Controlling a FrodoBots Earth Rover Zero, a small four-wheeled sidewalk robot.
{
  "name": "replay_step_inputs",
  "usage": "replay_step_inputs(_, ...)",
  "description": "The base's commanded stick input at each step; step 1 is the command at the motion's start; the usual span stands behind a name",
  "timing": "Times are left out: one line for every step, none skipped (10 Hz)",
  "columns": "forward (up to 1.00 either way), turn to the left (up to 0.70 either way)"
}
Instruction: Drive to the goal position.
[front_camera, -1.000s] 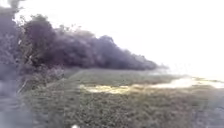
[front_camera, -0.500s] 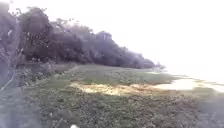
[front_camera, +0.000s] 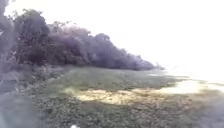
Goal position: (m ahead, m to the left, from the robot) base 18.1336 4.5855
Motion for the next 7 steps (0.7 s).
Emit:
replay_step_inputs(0.6, -0.15)
replay_step_inputs(0.6, -0.15)
replay_step_inputs(0.6, -0.15)
replay_step_inputs(0.6, -0.15)
replay_step_inputs(0.6, -0.15)
replay_step_inputs(0.6, -0.15)
replay_step_inputs(0.6, -0.15)
